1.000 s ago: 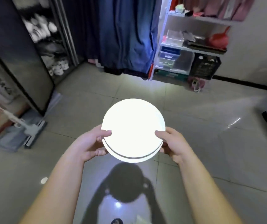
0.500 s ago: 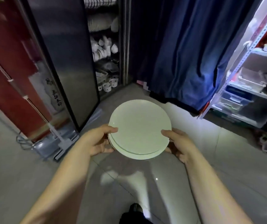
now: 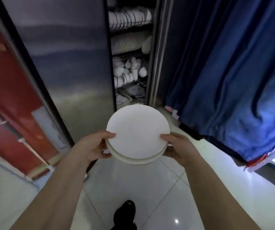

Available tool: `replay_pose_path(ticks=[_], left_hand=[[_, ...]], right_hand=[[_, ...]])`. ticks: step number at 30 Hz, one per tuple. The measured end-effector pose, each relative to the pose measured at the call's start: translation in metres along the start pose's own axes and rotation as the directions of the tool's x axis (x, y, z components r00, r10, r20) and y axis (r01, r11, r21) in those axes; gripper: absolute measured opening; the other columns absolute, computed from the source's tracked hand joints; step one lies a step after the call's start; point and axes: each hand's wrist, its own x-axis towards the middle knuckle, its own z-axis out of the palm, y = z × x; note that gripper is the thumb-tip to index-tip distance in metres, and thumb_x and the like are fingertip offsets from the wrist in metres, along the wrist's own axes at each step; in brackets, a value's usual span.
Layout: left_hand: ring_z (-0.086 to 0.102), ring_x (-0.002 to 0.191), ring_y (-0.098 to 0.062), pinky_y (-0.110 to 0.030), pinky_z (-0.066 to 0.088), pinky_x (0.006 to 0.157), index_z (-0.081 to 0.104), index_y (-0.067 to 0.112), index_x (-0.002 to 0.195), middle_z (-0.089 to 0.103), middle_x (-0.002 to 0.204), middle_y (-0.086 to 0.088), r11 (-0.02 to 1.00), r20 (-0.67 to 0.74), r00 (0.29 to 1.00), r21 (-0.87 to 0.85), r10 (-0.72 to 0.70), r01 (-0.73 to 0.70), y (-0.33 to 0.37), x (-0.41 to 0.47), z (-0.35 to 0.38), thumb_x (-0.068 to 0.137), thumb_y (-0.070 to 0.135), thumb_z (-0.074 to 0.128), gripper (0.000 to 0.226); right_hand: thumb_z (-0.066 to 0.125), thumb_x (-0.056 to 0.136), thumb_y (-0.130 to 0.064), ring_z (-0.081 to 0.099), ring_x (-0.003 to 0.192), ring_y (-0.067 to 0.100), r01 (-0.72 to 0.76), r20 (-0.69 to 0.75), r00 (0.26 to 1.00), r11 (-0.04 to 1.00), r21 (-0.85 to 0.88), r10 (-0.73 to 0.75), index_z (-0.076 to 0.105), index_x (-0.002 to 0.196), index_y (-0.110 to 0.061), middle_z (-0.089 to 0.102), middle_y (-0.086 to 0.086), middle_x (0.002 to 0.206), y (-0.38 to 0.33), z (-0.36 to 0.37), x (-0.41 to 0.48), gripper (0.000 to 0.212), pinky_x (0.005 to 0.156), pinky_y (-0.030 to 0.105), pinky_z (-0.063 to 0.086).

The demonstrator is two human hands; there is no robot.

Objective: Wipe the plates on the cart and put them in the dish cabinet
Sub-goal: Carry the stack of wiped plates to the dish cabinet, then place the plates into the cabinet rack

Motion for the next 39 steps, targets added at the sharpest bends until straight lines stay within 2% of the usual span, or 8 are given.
replay_pose_path(ticks=[5, 10, 17, 21, 25, 28, 34, 39], left_hand=[[0.043, 0.051, -0.016, -0.030, 0.046, 0.054, 0.054, 0.014, 0.083, 0.051, 0.050, 0.001, 0.998, 0.075, 0.997, 0.052, -0.024, 0.020, 0.114, 0.134, 0.029, 0.084, 0.013, 0.062, 0.007], [0.047, 0.039, -0.013, -0.033, 0.043, 0.066, 0.055, 0.015, 0.085, 0.053, 0.050, 0.000, 0.995, 0.155, 0.987, 0.098, -0.035, 0.020, 0.218, 0.246, 0.076, 0.077, 0.012, 0.068, 0.016], [0.050, 0.072, -0.023, -0.043, 0.044, 0.084, 0.063, 0.021, 0.114, 0.060, 0.085, -0.009, 0.997, 0.174, 0.985, 0.079, -0.021, 0.007, 0.320, 0.399, 0.131, 0.083, 0.003, 0.065, 0.036], [0.046, 0.069, -0.023, -0.042, 0.046, 0.074, 0.061, 0.022, 0.120, 0.056, 0.091, -0.010, 0.999, 0.112, 0.993, 0.017, 0.025, -0.027, 0.376, 0.480, 0.153, 0.085, 0.001, 0.063, 0.040], [0.052, 0.101, -0.033, -0.045, 0.048, 0.076, 0.061, 0.028, 0.120, 0.058, 0.115, -0.010, 0.997, 0.035, 0.997, -0.039, 0.063, -0.062, 0.435, 0.550, 0.167, 0.086, 0.000, 0.063, 0.044], [0.053, 0.085, -0.030, -0.045, 0.049, 0.076, 0.059, 0.027, 0.121, 0.059, 0.112, -0.009, 0.994, -0.010, 0.995, -0.053, 0.100, -0.101, 0.472, 0.600, 0.164, 0.088, 0.000, 0.062, 0.044], [0.059, 0.085, -0.032, -0.049, 0.052, 0.076, 0.056, 0.014, 0.129, 0.065, 0.109, -0.011, 0.979, -0.120, 0.972, -0.007, 0.201, -0.203, 0.556, 0.715, 0.133, 0.089, 0.002, 0.063, 0.042], [0.056, 0.113, -0.034, -0.049, 0.046, 0.093, 0.051, 0.008, 0.133, 0.065, 0.120, -0.012, 0.956, -0.095, 0.951, 0.015, 0.293, -0.293, 0.644, 0.825, 0.116, 0.095, 0.008, 0.056, 0.039]], right_hand=[[0.068, 0.086, -0.009, 0.072, 0.081, 0.031, 0.033, -0.068, 0.997, 0.999, 0.033, -0.030, 0.070, 0.100, -0.009, 0.075, 0.007, 0.087, -0.072, -0.002, 0.138, 0.013, 0.073, 0.043, 0.059], [0.068, 0.087, -0.008, 0.070, 0.089, 0.033, 0.034, -0.150, 0.988, 0.997, 0.071, -0.023, 0.068, 0.111, -0.006, 0.073, 0.011, 0.099, -0.142, -0.021, 0.257, 0.023, 0.073, 0.043, 0.060], [0.070, 0.084, -0.006, 0.067, 0.101, 0.034, -0.021, -0.094, 0.995, 0.993, 0.120, 0.033, 0.067, 0.117, -0.013, 0.071, 0.011, 0.111, -0.214, -0.063, 0.440, 0.034, 0.075, 0.044, 0.060], [0.069, 0.084, -0.002, 0.068, 0.095, 0.033, -0.074, -0.007, 0.997, 0.991, 0.115, 0.076, 0.070, 0.108, -0.012, 0.074, 0.010, 0.102, -0.263, -0.070, 0.549, 0.026, 0.074, 0.045, 0.058], [0.069, 0.084, -0.001, 0.065, 0.101, 0.034, -0.116, 0.059, 0.992, 0.989, 0.087, 0.112, 0.067, 0.114, -0.012, 0.071, 0.010, 0.109, -0.315, -0.066, 0.647, 0.032, 0.077, 0.048, 0.058], [0.070, 0.084, -0.003, 0.066, 0.099, 0.036, -0.074, 0.056, 0.996, 0.997, 0.032, 0.073, 0.064, 0.121, -0.011, 0.071, 0.010, 0.109, -0.346, -0.050, 0.710, 0.037, 0.086, 0.059, 0.054], [0.073, 0.083, -0.006, 0.067, 0.099, 0.028, 0.059, 0.056, 0.997, 0.998, 0.015, -0.060, 0.068, 0.112, -0.019, 0.071, 0.002, 0.108, -0.393, 0.000, 0.829, 0.032, 0.086, 0.051, 0.057], [0.073, 0.081, -0.003, 0.064, 0.088, 0.015, 0.253, -0.009, 0.967, 0.964, -0.085, -0.254, 0.063, 0.097, -0.025, 0.067, -0.006, 0.097, -0.437, 0.046, 0.928, 0.029, 0.082, 0.039, 0.058]])
